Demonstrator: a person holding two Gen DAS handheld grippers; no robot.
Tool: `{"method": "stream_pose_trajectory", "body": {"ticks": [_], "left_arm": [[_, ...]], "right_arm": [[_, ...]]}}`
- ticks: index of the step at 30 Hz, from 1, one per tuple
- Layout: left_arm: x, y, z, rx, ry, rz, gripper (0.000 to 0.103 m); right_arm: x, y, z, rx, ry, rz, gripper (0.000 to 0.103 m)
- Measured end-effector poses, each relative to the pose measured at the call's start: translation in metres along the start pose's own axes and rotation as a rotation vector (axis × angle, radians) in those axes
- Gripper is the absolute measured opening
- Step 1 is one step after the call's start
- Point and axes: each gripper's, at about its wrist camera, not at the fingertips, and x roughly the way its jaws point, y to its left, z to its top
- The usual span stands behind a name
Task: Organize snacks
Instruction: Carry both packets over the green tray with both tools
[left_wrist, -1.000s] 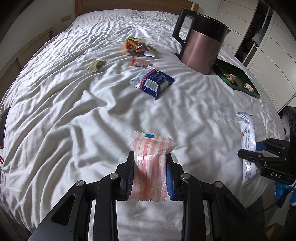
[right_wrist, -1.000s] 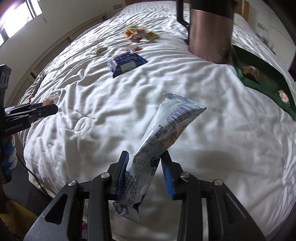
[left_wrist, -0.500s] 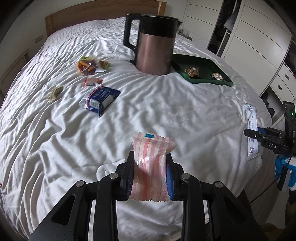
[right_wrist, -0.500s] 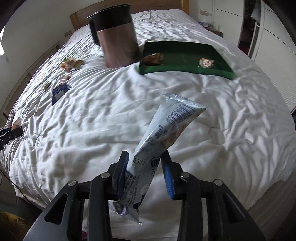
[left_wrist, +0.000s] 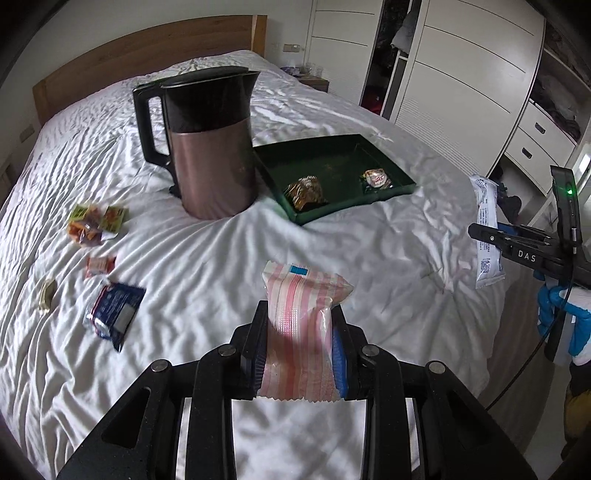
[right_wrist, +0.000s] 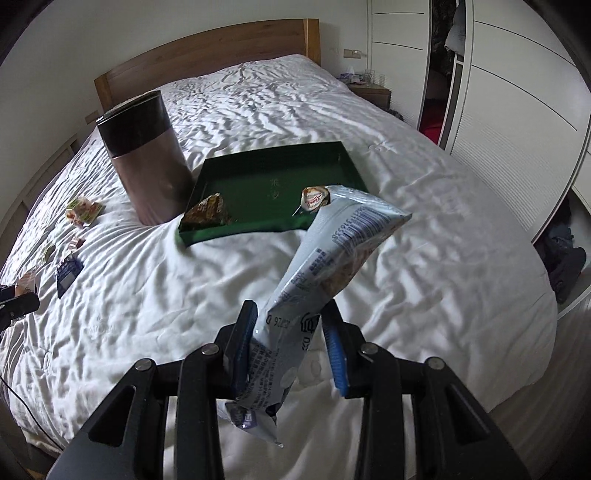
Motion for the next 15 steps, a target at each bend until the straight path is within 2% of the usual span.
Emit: {"method": "stream_pose_trajectory", "body": {"ticks": [7, 15], "left_arm": [[0.03, -0.008, 0.064, 0.02, -0.037, -0.014, 0.025], [0.091, -0.014, 0.124, 0.021, -0.027, -0.014, 0.025]], "right_arm": [[0.026, -0.014, 0.047, -0.013, -0.022, -0.032, 0.059], [0.072, -0.019, 0.101, -0.051, -0.036, -0.056, 0.059]]}}
